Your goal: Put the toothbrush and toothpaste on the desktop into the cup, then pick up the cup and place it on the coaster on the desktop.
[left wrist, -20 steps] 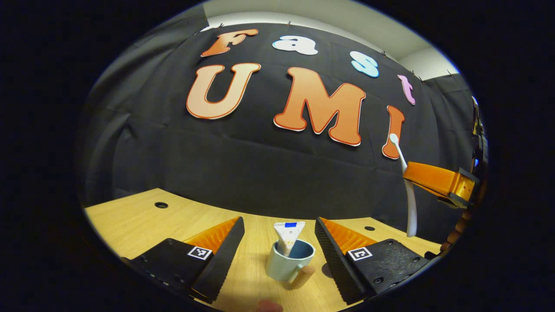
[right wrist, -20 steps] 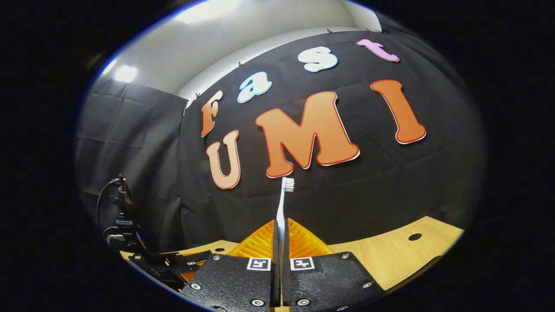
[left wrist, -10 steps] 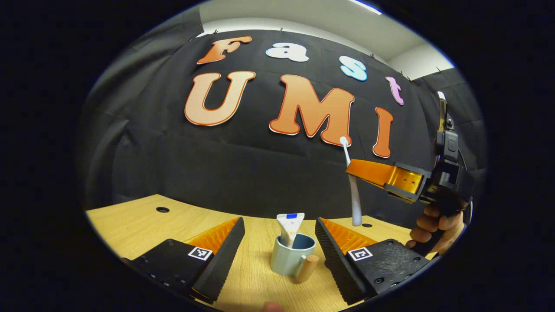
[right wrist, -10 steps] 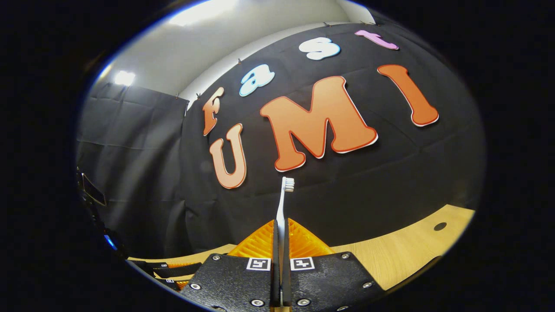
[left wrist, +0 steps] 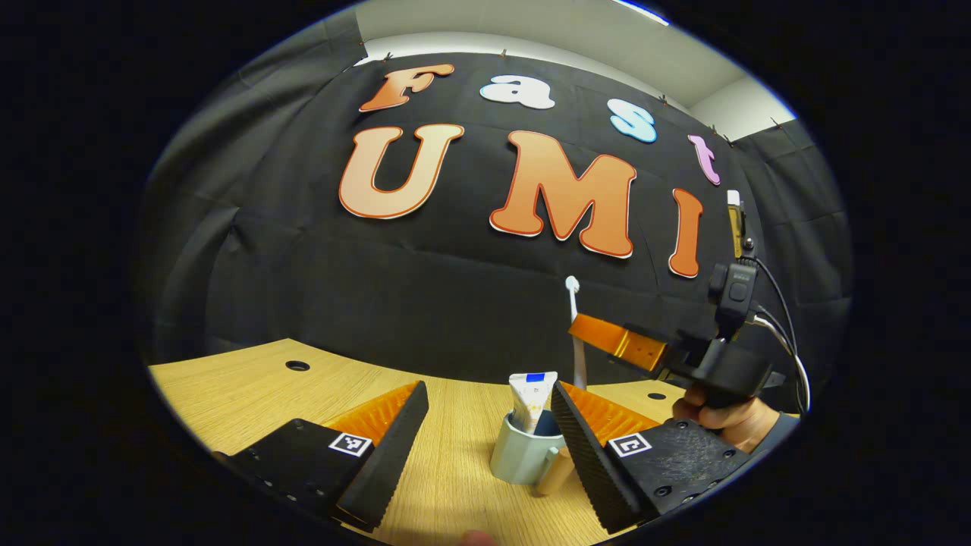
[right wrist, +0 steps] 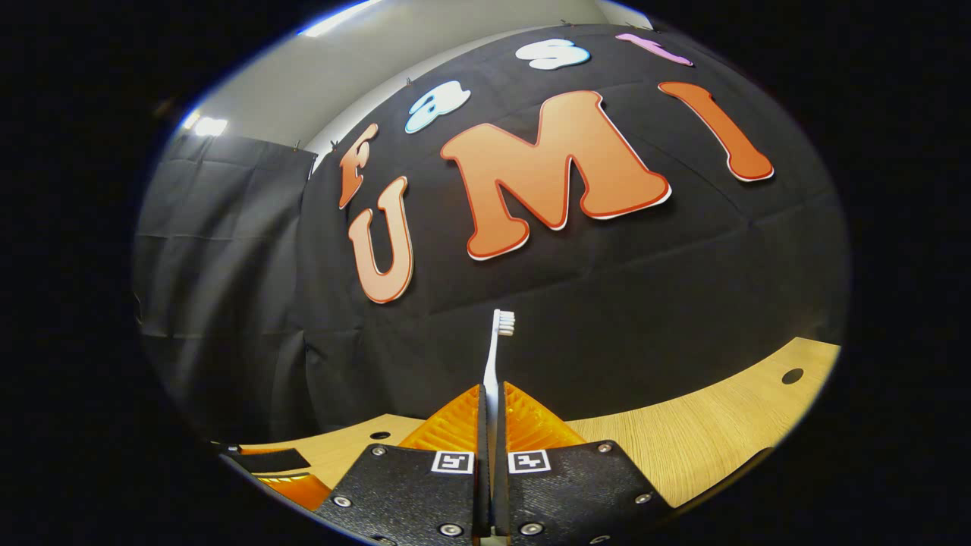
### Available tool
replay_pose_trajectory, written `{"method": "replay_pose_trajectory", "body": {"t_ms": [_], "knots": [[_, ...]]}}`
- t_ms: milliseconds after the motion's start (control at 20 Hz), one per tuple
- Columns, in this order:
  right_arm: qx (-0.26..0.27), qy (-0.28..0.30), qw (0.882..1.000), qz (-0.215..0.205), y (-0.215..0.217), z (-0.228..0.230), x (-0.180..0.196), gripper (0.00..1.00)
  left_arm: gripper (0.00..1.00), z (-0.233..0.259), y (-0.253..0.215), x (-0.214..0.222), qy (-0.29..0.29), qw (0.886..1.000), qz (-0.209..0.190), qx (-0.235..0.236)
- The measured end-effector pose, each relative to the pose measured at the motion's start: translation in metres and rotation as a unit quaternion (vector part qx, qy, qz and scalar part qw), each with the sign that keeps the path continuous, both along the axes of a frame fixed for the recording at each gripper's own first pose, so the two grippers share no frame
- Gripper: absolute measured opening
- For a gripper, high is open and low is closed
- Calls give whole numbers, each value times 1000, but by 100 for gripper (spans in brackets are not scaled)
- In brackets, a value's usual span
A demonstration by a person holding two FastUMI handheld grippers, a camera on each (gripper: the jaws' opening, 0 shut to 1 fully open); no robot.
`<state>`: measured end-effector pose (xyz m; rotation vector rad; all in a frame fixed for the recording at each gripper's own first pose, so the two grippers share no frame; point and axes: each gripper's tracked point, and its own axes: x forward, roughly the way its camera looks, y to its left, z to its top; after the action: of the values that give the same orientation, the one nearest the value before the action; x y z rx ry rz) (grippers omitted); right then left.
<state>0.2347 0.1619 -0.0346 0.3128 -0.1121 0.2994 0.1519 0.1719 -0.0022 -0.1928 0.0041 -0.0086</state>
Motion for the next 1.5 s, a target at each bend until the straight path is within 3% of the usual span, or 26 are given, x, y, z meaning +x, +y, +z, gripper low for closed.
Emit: {"method": "replay_pose_trajectory", "body": {"t_ms": [450, 650, 700, 900, 950, 1000, 1050, 1100, 1150, 1200, 1250, 1500], "knots": [[-38, 30, 999, 21, 1, -16, -13, 10, 97, -1, -3, 0, 6, 1000, -1, 0], [-50, 15, 998, 18, -18, 6, -36, 14, 100, 3, -12, 0, 10, 1000, -9, -1], [-55, 10, 998, 18, -24, 11, -42, 15, 97, 1, -16, 1, 20, 1000, -12, -2], [-76, 8, 997, 12, -48, 29, -65, 33, 97, 3, -37, 4, 71, 997, -30, -23], [-85, 4, 996, 9, -55, 33, -73, 51, 97, 6, -45, 5, 84, 995, -39, -32], [-94, -1, 996, 7, -60, 38, -81, 52, 97, 6, -49, 7, 100, 993, -40, -35], [-105, -5, 994, 4, -67, 41, -88, 62, 97, 6, -53, 11, 118, 992, -41, -34], [-114, -12, 993, 2, -74, 44, -95, 63, 97, 6, -56, 14, 137, 989, -44, -27], [-123, -14, 992, -3, -82, 43, -101, 82, 97, 8, -60, 19, 147, 987, -56, -24], [-128, -15, 992, -10, -92, 44, -106, 75, 97, 8, -63, 23, 160, 985, -62, -20], [-131, -16, 991, -14, -102, 45, -113, 86, 97, 10, -62, 26, 176, 982, -61, -14], [-116, -4, 992, -42, -150, 48, -144, 91, 98, 11, -71, 40, 251, 965, -76, 28]]}}
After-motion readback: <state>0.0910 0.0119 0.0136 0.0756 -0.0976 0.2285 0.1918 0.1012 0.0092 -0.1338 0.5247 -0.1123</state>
